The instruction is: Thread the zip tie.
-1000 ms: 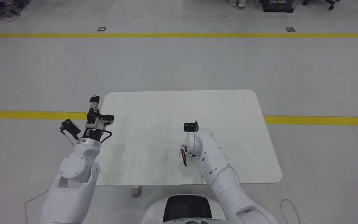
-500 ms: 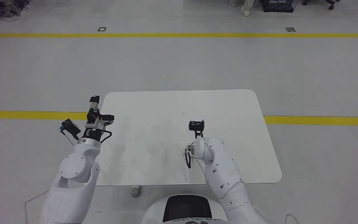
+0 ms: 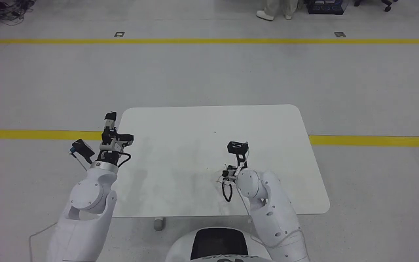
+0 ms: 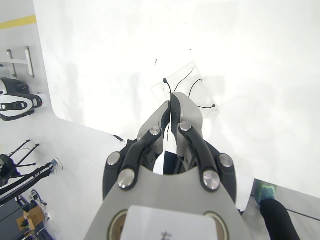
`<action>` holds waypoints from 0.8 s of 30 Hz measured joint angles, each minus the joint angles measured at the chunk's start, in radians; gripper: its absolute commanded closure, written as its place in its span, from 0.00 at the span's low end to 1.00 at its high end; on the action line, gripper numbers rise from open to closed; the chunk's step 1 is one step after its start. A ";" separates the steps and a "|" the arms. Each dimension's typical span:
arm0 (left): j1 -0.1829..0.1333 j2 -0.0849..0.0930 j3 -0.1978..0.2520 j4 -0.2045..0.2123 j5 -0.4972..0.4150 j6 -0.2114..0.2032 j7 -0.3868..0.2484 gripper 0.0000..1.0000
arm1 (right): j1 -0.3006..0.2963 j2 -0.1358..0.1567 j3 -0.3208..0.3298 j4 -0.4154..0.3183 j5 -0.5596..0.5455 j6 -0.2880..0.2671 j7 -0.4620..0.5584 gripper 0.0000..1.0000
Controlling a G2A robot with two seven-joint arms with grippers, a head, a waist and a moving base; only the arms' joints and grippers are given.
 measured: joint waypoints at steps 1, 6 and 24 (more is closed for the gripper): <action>0.000 0.000 0.000 0.000 0.000 0.000 0.000 0.00 | 0.000 0.000 0.000 0.000 -0.001 0.000 0.000 1.00; 0.000 0.000 0.000 0.000 0.000 0.000 0.000 0.00 | -0.005 0.001 0.011 -0.001 0.023 -0.014 -0.022 1.00; 0.000 0.000 0.000 0.000 0.000 0.000 0.000 0.00 | -0.002 0.074 0.221 0.065 0.680 -0.583 0.025 1.00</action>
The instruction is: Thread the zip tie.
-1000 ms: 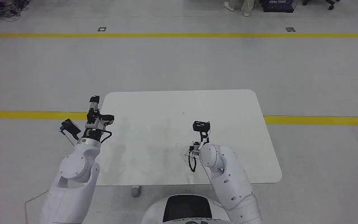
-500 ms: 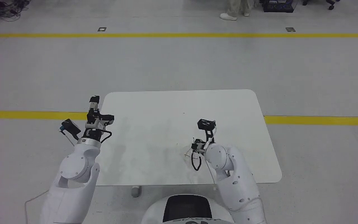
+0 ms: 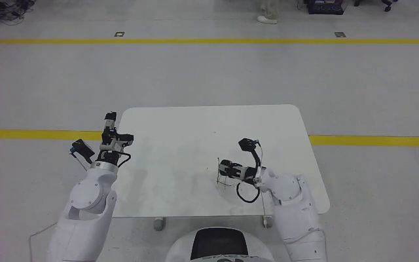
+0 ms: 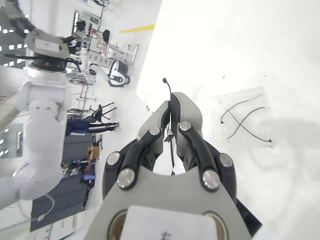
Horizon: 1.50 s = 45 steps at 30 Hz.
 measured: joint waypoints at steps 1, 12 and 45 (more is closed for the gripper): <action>0.000 0.000 0.000 0.000 0.000 0.000 0.000 0.00 | 0.009 0.006 -0.002 0.008 0.039 0.001 0.018 1.00; 0.000 0.000 0.000 0.000 0.000 0.000 0.000 0.00 | 0.063 0.070 -0.030 0.068 0.284 0.004 0.123 1.00; 0.000 0.000 0.000 0.000 0.000 0.000 0.000 0.00 | 0.060 0.093 -0.059 0.090 0.372 0.036 0.023 1.00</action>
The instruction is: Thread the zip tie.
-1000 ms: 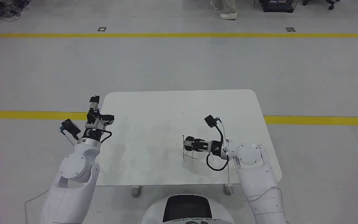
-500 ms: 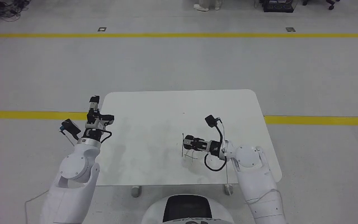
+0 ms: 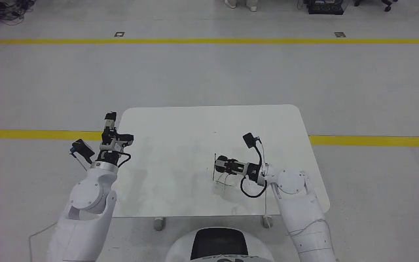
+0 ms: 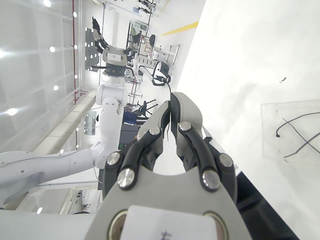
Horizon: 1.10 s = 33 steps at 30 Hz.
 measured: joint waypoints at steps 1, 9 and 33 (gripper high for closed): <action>0.000 0.000 0.000 0.000 0.000 0.000 0.000 0.00 | 0.000 0.000 0.000 0.000 0.000 0.000 0.000 1.00; 0.041 0.009 0.039 -0.107 0.310 -0.071 -0.029 0.00 | 0.010 0.011 -0.003 0.023 0.064 0.032 -0.034 1.00; 0.079 0.015 0.231 -0.204 1.116 -0.172 -0.010 0.00 | 0.041 0.033 -0.020 0.083 0.202 0.161 -0.145 1.00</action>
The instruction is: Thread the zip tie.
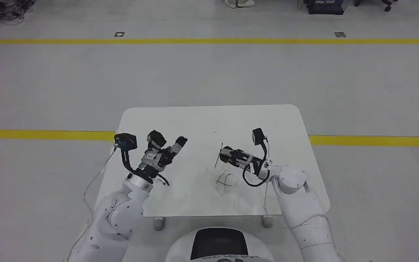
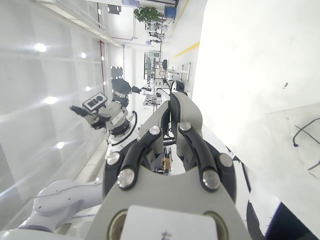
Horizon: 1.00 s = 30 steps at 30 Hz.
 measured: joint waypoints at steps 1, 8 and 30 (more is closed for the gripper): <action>0.000 0.000 0.000 0.000 0.000 0.000 0.000 0.00 | 0.000 0.000 0.000 0.000 0.000 0.000 0.000 1.00; -0.007 0.001 0.002 0.003 0.013 -0.003 -0.006 0.00 | -0.002 0.000 -0.005 -0.002 -0.001 0.002 -0.011 1.00; -0.050 0.014 0.093 0.047 0.512 -0.063 0.004 0.00 | 0.029 0.012 -0.035 0.033 0.092 0.103 -0.106 1.00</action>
